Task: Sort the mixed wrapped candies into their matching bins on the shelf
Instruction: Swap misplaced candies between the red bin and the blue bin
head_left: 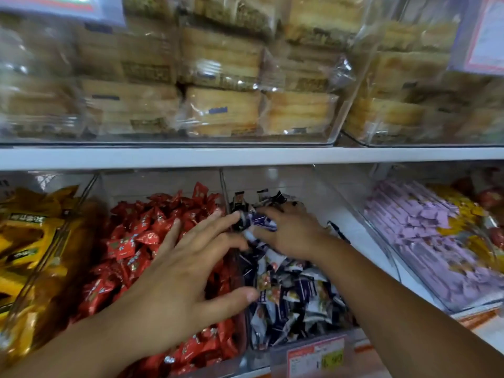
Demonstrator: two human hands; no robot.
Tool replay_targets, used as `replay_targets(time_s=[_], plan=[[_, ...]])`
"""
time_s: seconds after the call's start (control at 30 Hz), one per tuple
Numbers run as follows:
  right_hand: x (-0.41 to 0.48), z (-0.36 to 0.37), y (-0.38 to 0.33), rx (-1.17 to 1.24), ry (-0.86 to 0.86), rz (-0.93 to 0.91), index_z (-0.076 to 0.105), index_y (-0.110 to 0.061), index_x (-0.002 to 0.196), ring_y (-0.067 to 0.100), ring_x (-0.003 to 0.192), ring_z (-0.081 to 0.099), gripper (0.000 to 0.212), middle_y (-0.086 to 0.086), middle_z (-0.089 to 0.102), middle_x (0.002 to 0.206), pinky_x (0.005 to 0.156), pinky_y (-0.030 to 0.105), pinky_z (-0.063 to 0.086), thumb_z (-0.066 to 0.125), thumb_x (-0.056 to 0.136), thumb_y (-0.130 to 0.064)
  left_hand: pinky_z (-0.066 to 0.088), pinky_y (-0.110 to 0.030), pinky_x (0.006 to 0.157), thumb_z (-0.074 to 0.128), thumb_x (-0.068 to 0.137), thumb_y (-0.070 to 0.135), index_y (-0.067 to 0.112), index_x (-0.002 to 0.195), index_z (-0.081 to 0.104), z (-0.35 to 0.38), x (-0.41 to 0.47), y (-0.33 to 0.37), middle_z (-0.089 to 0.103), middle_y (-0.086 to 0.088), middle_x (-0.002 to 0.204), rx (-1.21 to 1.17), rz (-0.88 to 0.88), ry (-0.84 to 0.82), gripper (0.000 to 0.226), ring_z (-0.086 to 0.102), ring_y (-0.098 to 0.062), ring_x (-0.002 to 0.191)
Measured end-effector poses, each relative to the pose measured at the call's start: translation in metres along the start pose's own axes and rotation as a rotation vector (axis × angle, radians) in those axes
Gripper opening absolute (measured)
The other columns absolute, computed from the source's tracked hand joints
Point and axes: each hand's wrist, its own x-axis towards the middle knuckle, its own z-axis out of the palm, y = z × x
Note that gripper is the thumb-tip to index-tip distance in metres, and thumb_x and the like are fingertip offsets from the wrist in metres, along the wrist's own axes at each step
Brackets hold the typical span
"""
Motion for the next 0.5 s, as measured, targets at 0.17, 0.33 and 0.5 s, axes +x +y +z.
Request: replay_targets(time_s=[0.17, 0.33, 0.5], plan=[[-0.033, 0.002, -0.019, 0.013, -0.043, -0.109, 0.010, -0.046, 0.150, 0.026, 0.146, 0.008, 0.072, -0.003, 0.011, 0.161, 0.114, 0.047, 0.014, 0.042, 0.089, -0.065, -0.016, -0.040, 0.117, 0.015, 0.075, 0.089, 0.056, 0.143, 0.013, 0.002, 0.000, 0.003, -0.021, 0.037, 0.150, 0.053, -0.005, 0.027, 0.076, -0.023, 0.011, 0.138], [-0.041, -0.023, -0.002, 0.361, -0.130, -0.127, 0.025, -0.050, 0.145, 0.016, 0.142, 0.026, 0.078, -0.011, 0.021, 0.158, 0.106, 0.035, 0.032, 0.054, 0.078, -0.074, -0.018, -0.039, 0.116, 0.010, 0.071, 0.092, 0.056, 0.144, 0.007, 0.003, 0.001, 0.004, -0.027, 0.033, 0.150, 0.052, -0.026, 0.041, 0.082, -0.027, 0.011, 0.137], [0.019, -0.017, 0.026, 0.235, 0.070, 0.099, 0.018, -0.036, 0.151, 0.031, 0.141, 0.026, 0.077, 0.007, 0.026, 0.157, 0.113, 0.045, 0.029, 0.036, 0.086, -0.074, -0.019, -0.038, 0.115, 0.004, 0.065, 0.094, 0.056, 0.143, 0.002, 0.004, 0.002, 0.004, -0.034, 0.031, 0.148, 0.059, -0.043, 0.034, 0.087, -0.031, 0.010, 0.135]])
